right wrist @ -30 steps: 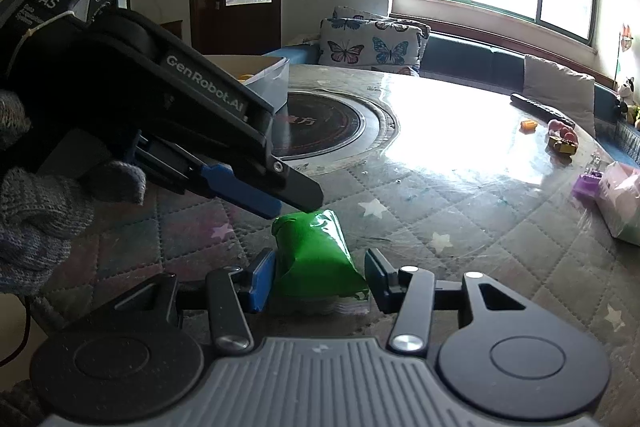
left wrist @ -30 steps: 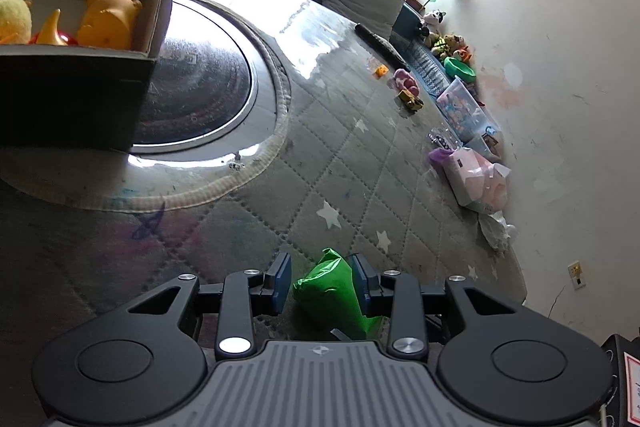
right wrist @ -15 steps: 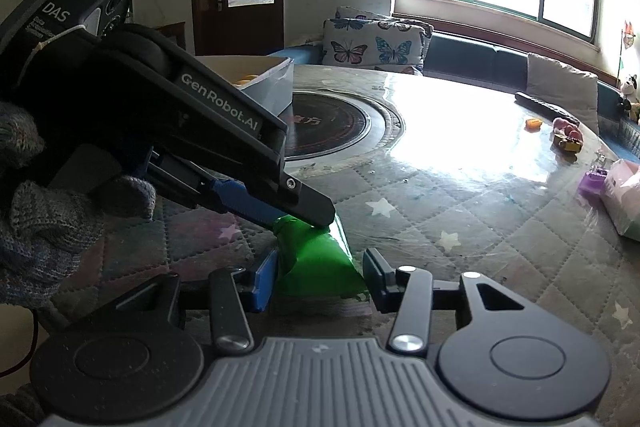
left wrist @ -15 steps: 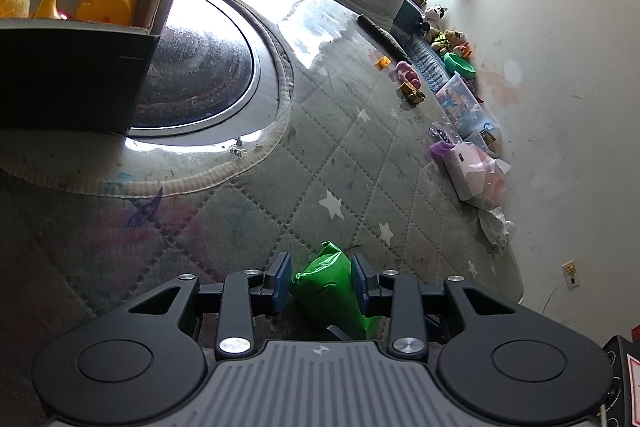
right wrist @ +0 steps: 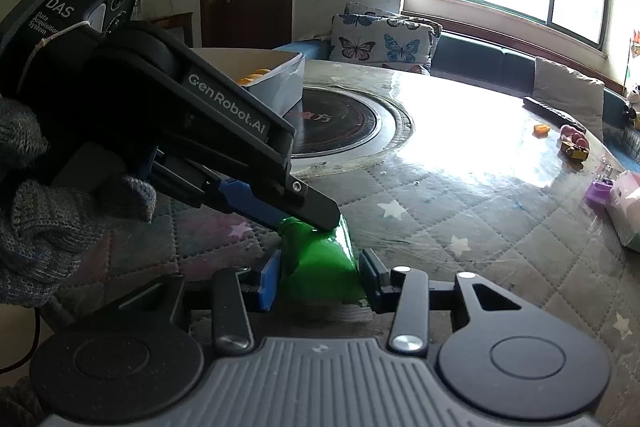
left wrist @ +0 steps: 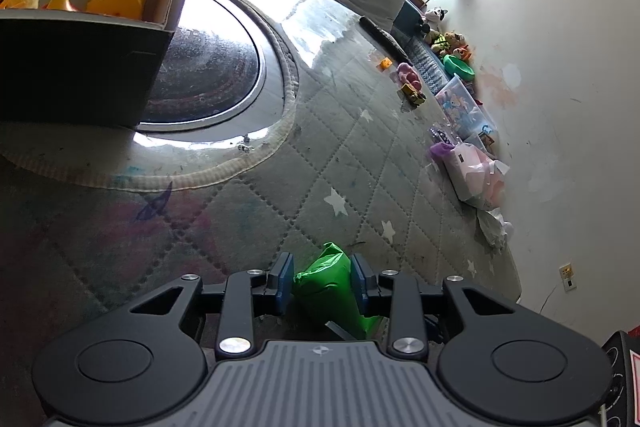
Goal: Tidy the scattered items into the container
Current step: 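Lift the green toy with the left gripper and carry it over the box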
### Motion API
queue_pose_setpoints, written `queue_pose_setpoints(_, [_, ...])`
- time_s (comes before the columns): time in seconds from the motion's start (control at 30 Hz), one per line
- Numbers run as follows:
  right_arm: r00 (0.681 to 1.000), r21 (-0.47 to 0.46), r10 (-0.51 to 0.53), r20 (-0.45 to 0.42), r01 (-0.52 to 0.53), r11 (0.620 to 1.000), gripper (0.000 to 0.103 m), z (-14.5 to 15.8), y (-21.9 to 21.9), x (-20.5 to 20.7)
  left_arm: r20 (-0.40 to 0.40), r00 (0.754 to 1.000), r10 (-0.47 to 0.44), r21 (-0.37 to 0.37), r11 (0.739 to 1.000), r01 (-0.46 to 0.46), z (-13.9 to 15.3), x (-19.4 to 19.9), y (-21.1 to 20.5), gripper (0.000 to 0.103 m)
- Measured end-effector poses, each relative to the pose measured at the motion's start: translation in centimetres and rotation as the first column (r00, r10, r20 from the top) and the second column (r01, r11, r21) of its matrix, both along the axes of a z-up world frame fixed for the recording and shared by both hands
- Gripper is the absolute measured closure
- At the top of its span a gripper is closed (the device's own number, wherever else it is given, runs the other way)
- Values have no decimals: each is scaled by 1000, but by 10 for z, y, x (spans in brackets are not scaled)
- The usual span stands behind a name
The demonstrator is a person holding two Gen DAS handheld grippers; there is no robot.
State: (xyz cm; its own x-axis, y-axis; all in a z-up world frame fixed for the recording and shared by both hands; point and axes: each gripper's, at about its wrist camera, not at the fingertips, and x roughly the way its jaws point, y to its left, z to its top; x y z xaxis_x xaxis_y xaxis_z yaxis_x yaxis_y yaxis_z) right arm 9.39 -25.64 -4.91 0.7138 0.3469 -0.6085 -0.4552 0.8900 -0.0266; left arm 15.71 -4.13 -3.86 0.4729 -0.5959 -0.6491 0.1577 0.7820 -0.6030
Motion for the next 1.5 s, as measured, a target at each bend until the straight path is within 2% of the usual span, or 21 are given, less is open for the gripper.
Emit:
queue_pose_setpoints(0.3, [999,-8,38,1,-38,999,64,3,9,2,13,1000,25,-9,1000,-25,2,-6,13,71])
queue_pose_setpoints(0.53, [994,-3,97,45,-97,995,65,19,29,12,79,993,86,-4,996,-85,26,-7,36,73])
queue_pose_setpoints(0.8, [971,-6,181,154,-182,983,65,52,71,41,193,964,185,-4,982,-188,65,7,76,73])
queue_pose_setpoints(0.97, [953,-7,240,186,-243,970,65,66,100,68,232,939,255,0,965,-262,81,23,103,73])
queue_pose_setpoints(1.23, [925,-43,328,190,-326,944,65,68,143,109,218,912,348,-16,935,-353,80,53,142,74])
queue_pose_setpoints(1.37, [919,-67,353,175,-347,936,65,59,160,119,194,909,370,-20,927,-373,72,65,153,83])
queue_pose_setpoints(1.5, [922,-63,356,154,-350,935,65,51,168,125,177,910,375,-13,925,-379,63,71,158,83])
